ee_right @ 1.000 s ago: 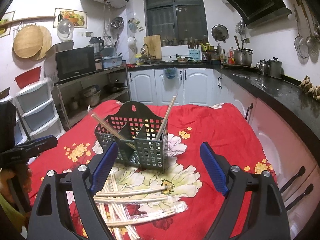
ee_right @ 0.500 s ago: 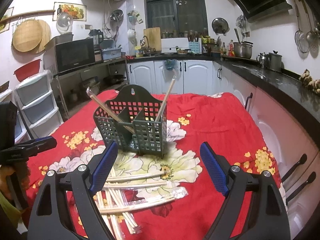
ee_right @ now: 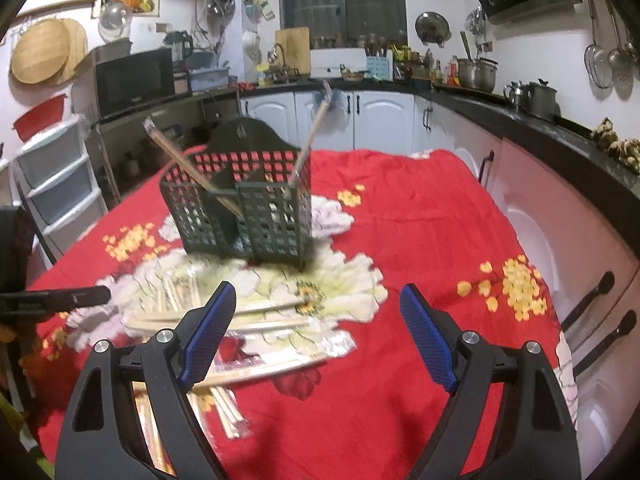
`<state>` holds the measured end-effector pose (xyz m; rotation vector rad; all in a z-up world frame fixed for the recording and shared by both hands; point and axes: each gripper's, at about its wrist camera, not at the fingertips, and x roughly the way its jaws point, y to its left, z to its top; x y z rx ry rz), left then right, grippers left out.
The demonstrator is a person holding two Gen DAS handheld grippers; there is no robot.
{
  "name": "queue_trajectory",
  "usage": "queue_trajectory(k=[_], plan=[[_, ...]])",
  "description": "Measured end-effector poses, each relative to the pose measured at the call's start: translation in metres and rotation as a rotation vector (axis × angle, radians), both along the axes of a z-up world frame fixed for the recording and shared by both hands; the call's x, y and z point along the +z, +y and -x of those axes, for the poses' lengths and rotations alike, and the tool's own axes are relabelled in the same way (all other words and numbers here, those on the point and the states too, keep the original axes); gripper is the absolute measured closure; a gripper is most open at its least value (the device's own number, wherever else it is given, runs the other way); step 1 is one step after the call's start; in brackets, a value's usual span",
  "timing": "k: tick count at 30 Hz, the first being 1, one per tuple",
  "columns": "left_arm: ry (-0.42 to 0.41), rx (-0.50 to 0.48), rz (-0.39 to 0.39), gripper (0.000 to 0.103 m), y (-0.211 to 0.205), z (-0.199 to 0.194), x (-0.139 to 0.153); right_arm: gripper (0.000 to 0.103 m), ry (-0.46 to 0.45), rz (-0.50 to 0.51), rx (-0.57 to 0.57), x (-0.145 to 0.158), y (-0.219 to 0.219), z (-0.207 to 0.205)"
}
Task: Organize utensils
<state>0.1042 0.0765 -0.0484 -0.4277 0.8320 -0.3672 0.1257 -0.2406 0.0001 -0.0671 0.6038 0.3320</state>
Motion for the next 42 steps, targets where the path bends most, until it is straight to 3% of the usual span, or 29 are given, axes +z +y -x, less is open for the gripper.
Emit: queue_trajectory(k=[8,16,21,23,33,36,37,38,42], plan=[[0.077,-0.029,0.096,0.066,0.001,-0.012,-0.016,0.039,0.054,0.019,-0.002,-0.021,-0.002,-0.004],[0.112,-0.057,0.144,0.077,-0.001,-0.019,-0.022,0.041,0.083,0.048,-0.006,-0.029,0.0,-0.01],[0.116,-0.066,0.162,0.092,-0.001,-0.024,-0.023,0.048,0.161,0.06,-0.007,-0.042,-0.001,-0.022],[0.108,-0.064,0.164,0.098,0.0,-0.025,-0.022,0.054,0.191,0.041,-0.008,-0.047,-0.003,-0.027],[0.102,-0.055,0.164,0.1,0.007,-0.024,-0.019,0.058,0.365,-0.138,-0.039,-0.072,-0.016,-0.059],[0.098,-0.051,0.166,0.1,0.009,-0.022,-0.017,0.068,0.365,-0.142,-0.048,-0.072,-0.016,-0.061],[0.093,-0.044,0.162,0.1,0.01,-0.022,-0.016,0.08,0.363,-0.143,-0.047,-0.072,-0.016,-0.062],[0.09,-0.04,0.161,0.1,0.011,-0.022,-0.016,0.099,0.366,-0.153,-0.038,-0.072,-0.016,-0.063],[0.073,-0.021,0.138,0.101,0.015,-0.024,-0.015,0.102,0.349,-0.151,-0.033,-0.072,-0.014,-0.062]])
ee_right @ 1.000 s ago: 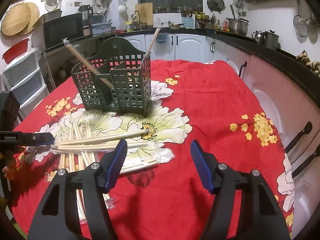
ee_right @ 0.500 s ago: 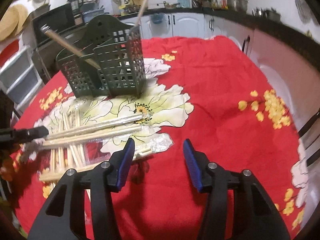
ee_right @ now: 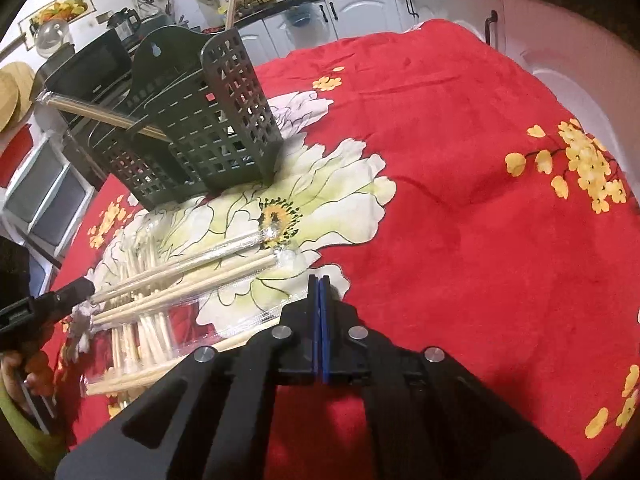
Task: Organize utensils
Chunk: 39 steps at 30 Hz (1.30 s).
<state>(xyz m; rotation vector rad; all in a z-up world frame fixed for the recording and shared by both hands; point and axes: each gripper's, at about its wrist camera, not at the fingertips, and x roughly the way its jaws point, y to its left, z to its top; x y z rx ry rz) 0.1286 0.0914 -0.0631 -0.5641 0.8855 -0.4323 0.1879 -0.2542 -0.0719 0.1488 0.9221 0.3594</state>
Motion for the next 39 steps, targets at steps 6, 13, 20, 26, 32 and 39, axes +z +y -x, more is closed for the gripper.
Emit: queue_trajectory(k=[6,13,20,26,32,39], plan=[[-0.004,0.039,-0.021,0.102,0.012,-0.006,-0.001,0.102,-0.061,-0.001,-0.008,0.011,0.0,0.003],[0.001,0.059,0.032,0.102,0.029,0.0,-0.007,0.102,-0.102,0.027,0.009,0.02,0.004,0.007],[-0.004,0.034,0.033,0.077,0.027,0.006,-0.009,0.102,-0.125,0.034,0.018,0.028,0.01,0.011],[-0.002,0.008,0.009,0.073,0.018,0.005,-0.013,0.102,-0.157,0.024,0.016,0.041,0.011,0.017],[-0.013,-0.013,-0.023,0.096,0.008,0.005,-0.009,0.102,-0.217,0.019,0.035,0.062,0.016,0.026],[-0.168,-0.014,-0.079,0.099,-0.003,0.017,0.038,0.102,-0.315,0.019,0.089,0.092,0.029,0.042]])
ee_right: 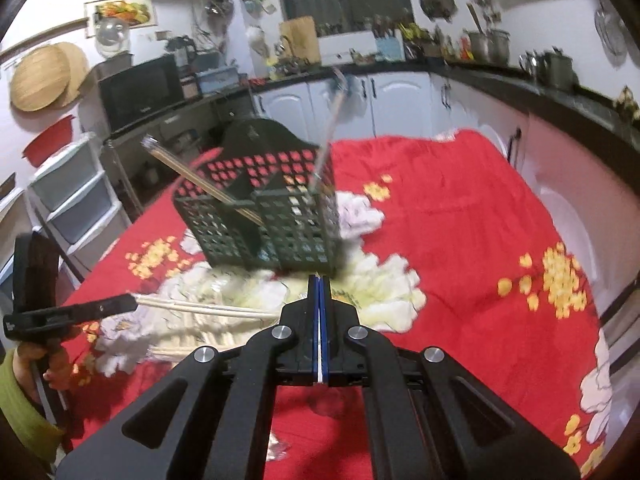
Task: Organize utensils
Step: 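Lift both held chopsticks and carry them over the green caddy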
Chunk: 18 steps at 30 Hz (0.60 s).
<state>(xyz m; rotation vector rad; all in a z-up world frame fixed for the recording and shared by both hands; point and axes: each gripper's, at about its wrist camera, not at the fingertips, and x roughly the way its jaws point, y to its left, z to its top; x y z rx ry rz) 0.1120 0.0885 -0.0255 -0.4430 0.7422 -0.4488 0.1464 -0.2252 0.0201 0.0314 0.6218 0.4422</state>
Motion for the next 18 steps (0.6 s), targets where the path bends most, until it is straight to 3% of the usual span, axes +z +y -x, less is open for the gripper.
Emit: queue_trajectory(k=[9,18], plan=[[-0.138,-0.039,-0.015,0.101,-0.018,0.004,0.048,0.102,-0.088,-0.044,0.078,0.031,0.013,0.018],[-0.216,-0.099,-0.014,0.101,-0.034,0.002,0.078,0.102,-0.151,-0.068,0.108,0.059,0.015,0.03]])
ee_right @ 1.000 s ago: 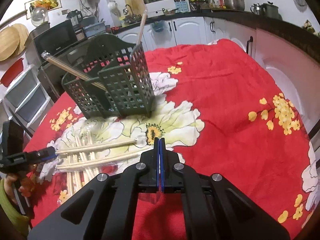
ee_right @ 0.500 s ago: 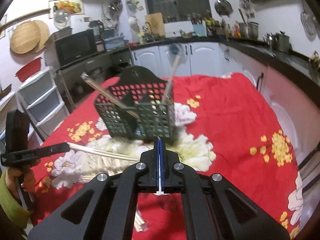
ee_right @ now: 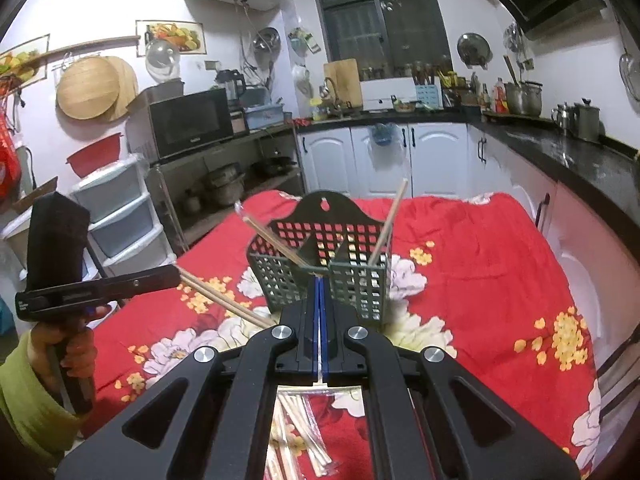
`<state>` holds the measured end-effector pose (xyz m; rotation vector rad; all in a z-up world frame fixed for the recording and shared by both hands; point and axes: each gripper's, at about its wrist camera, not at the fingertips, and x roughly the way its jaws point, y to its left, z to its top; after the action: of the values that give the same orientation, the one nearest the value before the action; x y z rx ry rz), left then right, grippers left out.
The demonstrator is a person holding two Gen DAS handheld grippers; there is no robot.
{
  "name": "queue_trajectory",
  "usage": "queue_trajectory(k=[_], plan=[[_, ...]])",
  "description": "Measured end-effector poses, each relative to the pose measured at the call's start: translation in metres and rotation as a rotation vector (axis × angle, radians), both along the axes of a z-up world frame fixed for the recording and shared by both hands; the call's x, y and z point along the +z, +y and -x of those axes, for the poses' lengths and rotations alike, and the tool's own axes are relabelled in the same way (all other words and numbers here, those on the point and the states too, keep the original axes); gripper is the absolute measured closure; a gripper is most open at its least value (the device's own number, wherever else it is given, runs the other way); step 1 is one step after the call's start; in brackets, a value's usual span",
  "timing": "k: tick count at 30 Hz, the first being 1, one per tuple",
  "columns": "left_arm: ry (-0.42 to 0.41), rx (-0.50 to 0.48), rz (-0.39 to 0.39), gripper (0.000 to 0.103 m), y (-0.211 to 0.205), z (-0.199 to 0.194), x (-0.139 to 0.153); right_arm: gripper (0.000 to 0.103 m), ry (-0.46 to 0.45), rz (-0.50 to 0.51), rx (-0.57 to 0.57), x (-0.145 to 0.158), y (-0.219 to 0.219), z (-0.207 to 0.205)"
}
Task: Organize utensils
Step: 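Lift both held chopsticks and carry them over the green caddy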
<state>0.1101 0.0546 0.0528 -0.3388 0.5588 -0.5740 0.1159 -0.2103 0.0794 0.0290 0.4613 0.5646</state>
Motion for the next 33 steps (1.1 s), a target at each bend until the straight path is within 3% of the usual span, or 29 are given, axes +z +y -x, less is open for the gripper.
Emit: queue_trajectory(k=[15,33], plan=[[-0.104,-0.056,-0.012,0.101,-0.028,-0.011,0.043,0.102,-0.117,-0.01,-0.01,0.041,-0.009,0.016],[-0.245,-0.035,-0.011,0.101,-0.036,-0.02,0.11,0.102,-0.244,-0.065,-0.047,0.094,-0.021,0.011]])
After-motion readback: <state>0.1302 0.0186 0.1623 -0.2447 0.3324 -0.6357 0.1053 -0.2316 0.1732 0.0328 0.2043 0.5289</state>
